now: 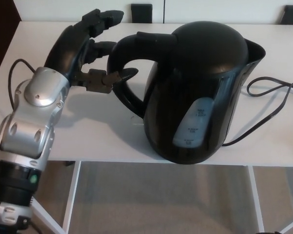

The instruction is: The robot walk towards a table in front and uses its left hand to pick up the pot from the base and places it on the table

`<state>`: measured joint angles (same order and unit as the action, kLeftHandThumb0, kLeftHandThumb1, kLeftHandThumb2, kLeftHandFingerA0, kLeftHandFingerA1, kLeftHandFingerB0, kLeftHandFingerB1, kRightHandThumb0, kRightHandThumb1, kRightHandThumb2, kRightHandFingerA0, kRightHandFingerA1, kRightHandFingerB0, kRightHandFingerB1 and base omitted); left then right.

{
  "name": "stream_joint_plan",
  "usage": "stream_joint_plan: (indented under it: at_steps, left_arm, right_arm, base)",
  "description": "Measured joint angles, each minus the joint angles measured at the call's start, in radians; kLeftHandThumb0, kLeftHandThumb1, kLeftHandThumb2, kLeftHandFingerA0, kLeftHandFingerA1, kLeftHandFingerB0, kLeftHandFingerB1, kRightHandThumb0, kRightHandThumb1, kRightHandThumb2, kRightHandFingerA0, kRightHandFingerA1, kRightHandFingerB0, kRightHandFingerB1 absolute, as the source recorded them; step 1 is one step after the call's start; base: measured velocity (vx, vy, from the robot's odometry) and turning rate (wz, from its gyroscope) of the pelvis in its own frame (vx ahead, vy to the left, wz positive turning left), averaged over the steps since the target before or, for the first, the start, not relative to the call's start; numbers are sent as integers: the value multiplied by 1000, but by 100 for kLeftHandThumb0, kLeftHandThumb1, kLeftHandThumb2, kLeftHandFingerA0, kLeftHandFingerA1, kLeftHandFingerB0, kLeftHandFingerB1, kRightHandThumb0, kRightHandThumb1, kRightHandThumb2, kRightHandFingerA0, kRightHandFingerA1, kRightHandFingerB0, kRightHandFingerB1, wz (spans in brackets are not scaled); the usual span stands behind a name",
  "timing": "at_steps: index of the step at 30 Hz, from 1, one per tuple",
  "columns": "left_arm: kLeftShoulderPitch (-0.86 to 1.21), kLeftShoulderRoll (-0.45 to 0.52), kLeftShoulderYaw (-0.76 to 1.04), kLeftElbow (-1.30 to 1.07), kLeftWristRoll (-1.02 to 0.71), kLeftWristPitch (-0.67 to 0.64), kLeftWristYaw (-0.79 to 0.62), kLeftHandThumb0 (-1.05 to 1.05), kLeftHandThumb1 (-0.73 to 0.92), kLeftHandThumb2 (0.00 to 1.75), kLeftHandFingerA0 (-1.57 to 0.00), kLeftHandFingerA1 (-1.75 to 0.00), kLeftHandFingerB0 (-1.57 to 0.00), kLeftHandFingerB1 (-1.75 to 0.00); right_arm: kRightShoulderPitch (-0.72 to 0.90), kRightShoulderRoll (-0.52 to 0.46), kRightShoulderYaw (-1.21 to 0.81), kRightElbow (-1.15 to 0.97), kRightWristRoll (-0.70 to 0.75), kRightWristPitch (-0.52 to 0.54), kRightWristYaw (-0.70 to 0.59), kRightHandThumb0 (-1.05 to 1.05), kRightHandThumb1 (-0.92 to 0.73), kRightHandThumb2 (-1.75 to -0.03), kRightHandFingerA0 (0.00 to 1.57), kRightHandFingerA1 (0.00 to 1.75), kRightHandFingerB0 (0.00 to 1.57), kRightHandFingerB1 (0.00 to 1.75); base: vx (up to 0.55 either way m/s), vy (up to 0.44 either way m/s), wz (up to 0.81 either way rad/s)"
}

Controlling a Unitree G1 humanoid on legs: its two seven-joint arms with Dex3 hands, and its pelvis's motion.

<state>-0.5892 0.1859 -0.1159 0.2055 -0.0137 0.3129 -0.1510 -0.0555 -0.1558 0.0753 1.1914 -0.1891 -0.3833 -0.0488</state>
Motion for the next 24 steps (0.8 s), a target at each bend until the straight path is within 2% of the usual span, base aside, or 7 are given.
stream_joint_plan:
  at_steps: [9,11,13,14,16,21,24]
  left_arm:
    - [-2,-34,11,51,1,9,-5,-43,43,53,-49,-39,-30,-31]
    - [-4,-35,9,59,3,9,-5,-46,46,73,-57,-52,-30,-42]
    - [-26,-27,-21,99,15,10,-14,-37,57,59,-55,-39,-35,-33]
    - [-38,-22,-41,118,23,10,-24,-35,56,58,-80,-52,-41,-34]
    - [-55,-11,-83,150,42,11,-42,-32,58,58,-93,-49,-47,-36]
    - [-84,-9,-153,181,81,23,-63,-29,77,66,-120,-60,-64,-40]
    - [-98,-13,-186,176,98,23,-65,-29,77,66,-120,-60,-64,-40]
  right_arm:
    - [1,0,-10,-20,2,-2,-4,-21,-68,-59,40,50,38,43]
    - [1,0,-11,-22,2,-2,-4,-23,-69,-59,40,49,38,43]
    - [-2,0,-11,-26,1,-1,-4,-24,-69,-59,39,48,39,43]
    - [-4,0,-10,-29,1,-1,-5,-25,-69,-60,38,48,38,43]
    - [-6,0,-9,-36,0,-1,-7,-26,-69,-60,39,49,39,43]
    - [-13,-1,-9,-59,0,0,-12,-27,-70,-60,44,54,37,42]
    - [-21,-1,-12,-69,1,0,-12,-27,-70,-60,44,54,37,42]
  base:
    - [0,0,0]
    - [0,0,0]
    - [0,0,0]
    - [0,0,0]
    - [0,0,0]
    - [0,0,0]
    - [0,0,0]
